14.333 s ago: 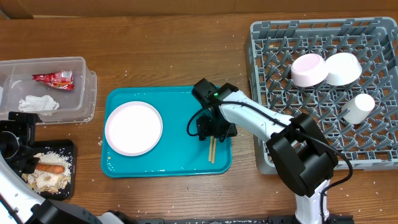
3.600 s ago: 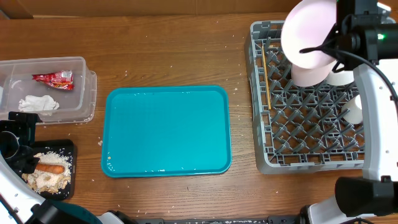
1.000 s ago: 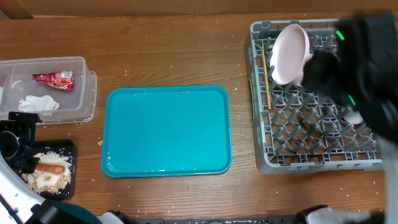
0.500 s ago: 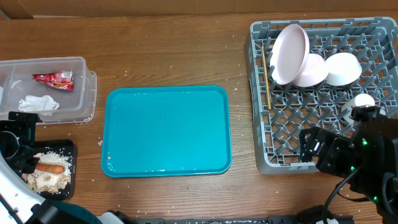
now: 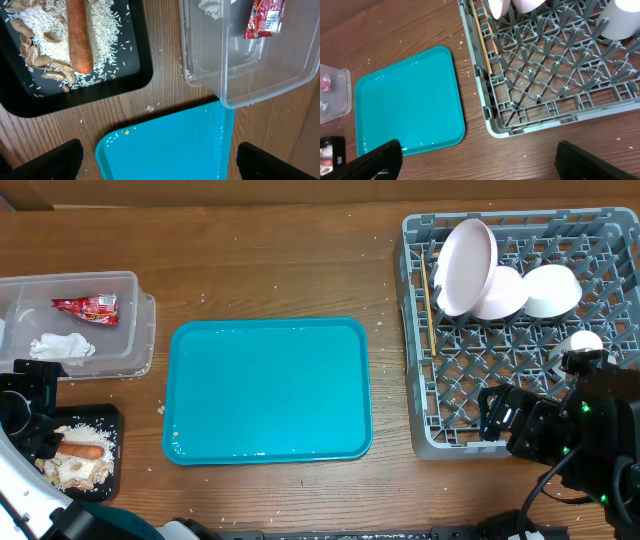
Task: Sort waste into correct bins and load items into the dishwasher
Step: 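Release the plate and withdraw the right gripper to the rack's front edge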
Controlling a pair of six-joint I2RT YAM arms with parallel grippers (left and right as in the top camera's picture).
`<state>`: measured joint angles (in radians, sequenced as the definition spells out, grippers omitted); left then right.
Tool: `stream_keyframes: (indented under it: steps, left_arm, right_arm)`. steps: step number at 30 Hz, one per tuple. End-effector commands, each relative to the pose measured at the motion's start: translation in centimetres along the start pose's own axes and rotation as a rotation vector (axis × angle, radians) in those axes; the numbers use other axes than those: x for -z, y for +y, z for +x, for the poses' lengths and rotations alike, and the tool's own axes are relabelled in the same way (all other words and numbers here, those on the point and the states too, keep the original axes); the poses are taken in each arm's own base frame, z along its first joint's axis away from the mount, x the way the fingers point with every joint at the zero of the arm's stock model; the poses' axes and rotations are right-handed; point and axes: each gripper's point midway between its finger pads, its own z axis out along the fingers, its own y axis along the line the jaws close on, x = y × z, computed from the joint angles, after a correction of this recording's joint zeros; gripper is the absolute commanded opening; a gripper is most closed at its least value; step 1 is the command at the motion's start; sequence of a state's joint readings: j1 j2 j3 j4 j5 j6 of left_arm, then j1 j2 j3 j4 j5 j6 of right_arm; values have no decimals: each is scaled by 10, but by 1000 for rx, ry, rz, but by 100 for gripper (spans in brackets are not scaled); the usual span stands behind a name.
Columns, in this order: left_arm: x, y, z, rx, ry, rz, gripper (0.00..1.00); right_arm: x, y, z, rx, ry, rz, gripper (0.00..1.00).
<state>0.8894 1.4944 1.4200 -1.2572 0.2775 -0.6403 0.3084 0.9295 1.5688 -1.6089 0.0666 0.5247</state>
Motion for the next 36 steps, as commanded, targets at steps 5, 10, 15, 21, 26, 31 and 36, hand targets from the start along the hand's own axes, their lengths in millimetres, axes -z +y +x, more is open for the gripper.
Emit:
stream_keyframes:
  steps: [5,10,15,21,26,31,36]
  left_arm:
    - [-1,-3,0,-15,3,4,100]
    - [-1,-3,0,-15,3,4,100]
    - [-1,-3,0,-15,3,4,100]
    - [-1,-3,0,-15,3,4,100]
    - [-1,-3,0,-15,3,4,100]
    - [-1,-3,0,-15,3,4,100]
    - [-1,-3,0,-15,3,4,100]
  right_arm:
    - [2,-9,3,2,-5,36,100]
    - [-2,-3,-16,-21,-161,-41,100]
    - [-40,-2,-10,-52,-300,-184,100]
    - [-88,18,-3,173,-550,-430,100]
    - [-119,11,9,198,-690,-495,100]
    - [-131,4,15,207,-811,-536,100]
    - [-132,-8,11,191,-918,-518,100]
